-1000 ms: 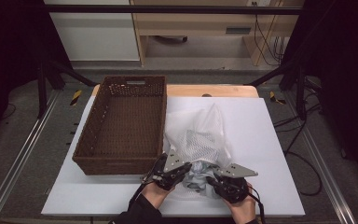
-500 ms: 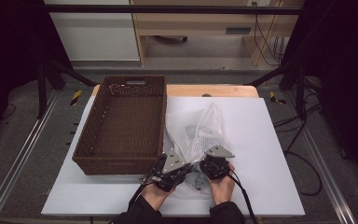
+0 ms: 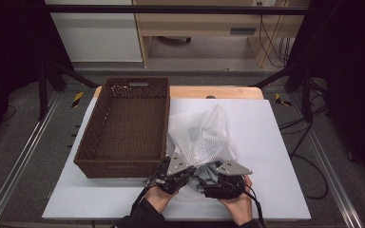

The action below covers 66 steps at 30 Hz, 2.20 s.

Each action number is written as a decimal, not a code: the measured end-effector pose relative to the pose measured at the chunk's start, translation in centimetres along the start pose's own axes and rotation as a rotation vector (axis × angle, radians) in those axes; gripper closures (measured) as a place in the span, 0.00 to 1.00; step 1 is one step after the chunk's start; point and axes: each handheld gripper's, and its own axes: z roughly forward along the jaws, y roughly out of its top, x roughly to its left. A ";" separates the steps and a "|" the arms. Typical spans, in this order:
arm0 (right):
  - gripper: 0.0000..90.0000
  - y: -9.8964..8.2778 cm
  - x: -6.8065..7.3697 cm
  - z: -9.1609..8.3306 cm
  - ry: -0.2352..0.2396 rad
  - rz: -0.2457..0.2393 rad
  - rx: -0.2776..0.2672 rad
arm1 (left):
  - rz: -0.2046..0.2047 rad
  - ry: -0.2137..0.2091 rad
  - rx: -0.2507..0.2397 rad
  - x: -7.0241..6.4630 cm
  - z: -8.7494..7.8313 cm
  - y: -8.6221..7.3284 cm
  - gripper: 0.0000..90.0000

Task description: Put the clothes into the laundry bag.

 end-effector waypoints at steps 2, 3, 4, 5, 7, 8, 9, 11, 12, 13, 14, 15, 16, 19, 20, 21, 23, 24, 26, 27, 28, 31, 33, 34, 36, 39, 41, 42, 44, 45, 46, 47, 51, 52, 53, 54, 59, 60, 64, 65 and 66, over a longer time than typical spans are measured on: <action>0.17 -0.4 0.2 0.0 0.008 -0.005 0.023 | -0.001 0.001 0.000 0.0 0.0 0.0 0.97; 0.25 -0.8 0.5 0.5 0.021 -0.014 0.046 | -0.001 0.000 0.001 0.0 0.0 0.0 0.97; 0.25 -0.8 0.5 0.5 0.021 -0.014 0.046 | 0.000 0.000 0.003 0.0 0.1 0.0 0.97; 0.34 -1.0 0.7 1.5 0.015 -0.025 0.086 | 0.002 0.000 0.004 0.0 0.1 0.0 0.97; 0.42 -1.1 0.7 2.0 -0.002 -0.030 0.095 | 0.003 -0.001 0.007 -0.1 0.1 0.0 0.97; 0.52 -1.2 0.7 2.3 -0.020 -0.038 0.094 | 0.001 -0.001 0.008 -0.1 0.2 -0.1 0.97; 0.65 -1.2 0.6 2.6 -0.062 -0.026 0.080 | -0.001 -0.001 0.010 -0.1 0.2 -0.1 0.97; 0.79 -1.1 0.3 2.9 -0.090 0.009 0.069 | -0.001 -0.001 0.012 -0.1 0.2 -0.1 0.97; 0.82 -1.0 0.3 3.0 -0.102 0.009 0.074 | 0.000 -0.002 0.012 -0.1 0.2 -0.1 0.97; 0.84 -0.9 0.3 3.1 -0.112 0.014 0.079 | -0.001 -0.002 0.013 -0.1 0.2 -0.1 0.97; 0.85 -0.8 0.3 3.0 -0.116 0.020 0.077 | 0.000 -0.003 0.012 -0.2 0.2 -0.1 0.97; 0.85 -0.5 0.4 2.9 -0.119 0.023 0.048 | -0.001 -0.005 0.011 -0.2 0.2 0.0 0.97; 0.85 -0.2 0.5 2.8 -0.117 0.031 0.022 | -0.005 -0.011 0.008 -0.2 0.1 0.0 0.97; 0.85 0.8 0.5 2.8 -0.122 0.035 -0.017 | 0.000 -0.026 -0.007 -0.4 -0.4 0.5 0.98; 0.85 1.2 0.4 3.2 -0.128 0.052 -0.018 | 0.003 -0.029 -0.013 -0.6 -0.6 0.6 0.98; 0.85 1.4 0.2 3.7 -0.141 0.063 -0.018 | 0.009 -0.029 -0.017 -0.7 -0.8 0.7 0.98; 0.85 1.4 -0.6 4.9 -0.206 0.073 -0.002 | 0.019 -0.030 -0.013 -0.9 -0.9 0.7 0.98; 0.86 1.3 -1.0 5.6 -0.247 0.075 0.018 | 0.018 -0.030 -0.011 -0.9 -0.8 0.7 0.98; 0.85 0.9 -1.7 6.4 -0.280 0.083 0.020 | 0.019 -0.030 0.000 -0.8 -0.6 0.5 0.98; 0.85 0.8 -1.9 6.5 -0.270 0.108 0.009 | 0.013 -0.032 0.006 -0.7 -0.4 0.4 0.98; 0.84 0.8 -1.9 6.4 -0.265 0.106 0.015 | 0.009 -0.033 0.012 -0.5 -0.3 0.3 0.98; 0.72 0.7 -1.8 5.6 -0.212 0.092 -0.006 | 0.004 -0.028 0.020 -0.3 0.0 0.0 0.98; 0.60 0.6 -1.8 5.0 -0.181 0.091 -0.017 | 0.003 -0.022 0.021 -0.2 0.1 0.0 0.98; 0.53 0.5 -1.7 4.6 -0.163 0.078 -0.029 | 0.003 -0.020 0.019 -0.2 0.1 0.0 0.98; 0.40 0.4 -1.5 3.8 -0.137 0.061 -0.028 | 0.003 -0.014 0.013 -0.1 0.1 0.0 0.98; 0.31 0.1 -0.9 2.4 -0.105 0.030 -0.028 | -0.003 -0.007 0.007 0.1 0.0 0.0 0.98; 0.26 -0.2 -0.6 1.7 -0.089 0.017 -0.031 | -0.011 -0.005 0.002 0.2 -0.1 0.0 0.98; 0.25 -0.4 -0.4 1.4 -0.073 0.013 -0.033 | -0.012 -0.003 0.002 0.3 -0.1 0.0 0.98; 0.26 -0.6 -0.2 1.0 -0.051 0.004 -0.038 | -0.015 -0.002 0.002 0.3 -0.1 0.0 0.98; 0.27 -0.6 -0.1 1.0 -0.043 0.007 -0.036 | -0.015 -0.002 0.003 0.3 -0.1 0.0 0.98; 0.29 -0.6 0.0 1.1 -0.036 0.005 -0.032 | -0.013 -0.001 0.004 0.3 -0.1 0.0 0.98; 0.30 -0.6 0.2 1.3 -0.032 0.005 -0.023 | -0.012 -0.004 0.004 0.2 0.0 0.0 0.98; 0.46 -0.8 0.5 3.2 -0.036 -0.012 0.050 | -0.009 -0.008 0.010 0.1 0.1 0.0 0.98; 0.57 -0.9 0.6 3.8 -0.051 -0.019 0.067 | -0.009 -0.009 0.012 0.1 0.2 0.0 0.98; 0.68 -0.9 0.6 4.2 -0.087 -0.051 0.065 | -0.009 -0.010 0.013 0.1 0.2 0.0 0.98; 0.80 -0.7 0.4 4.4 -0.108 -0.050 0.065 | -0.008 -0.010 0.013 0.0 0.2 0.0 0.98; 0.89 0.4 -0.3 5.1 -0.146 0.006 0.053 | -0.007 -0.020 0.006 -0.1 0.1 0.0 0.98; 0.89 0.6 -0.3 5.2 -0.157 0.015 0.043 | -0.002 -0.026 0.008 -0.2 0.1 0.0 0.98; 0.89 1.1 -1.5 6.9 -0.212 0.062 0.011 | 0.003 -0.037 0.005 -0.5 0.0 0.1 0.98; 0.90 1.0 -1.8 7.1 -0.225 0.067 0.009 | 0.005 -0.035 0.006 -0.5 0.0 0.1 0.98; 0.89 1.0 -2.0 7.5 -0.246 0.069 0.008 | 0.006 -0.035 0.008 -0.5 0.0 0.1 0.98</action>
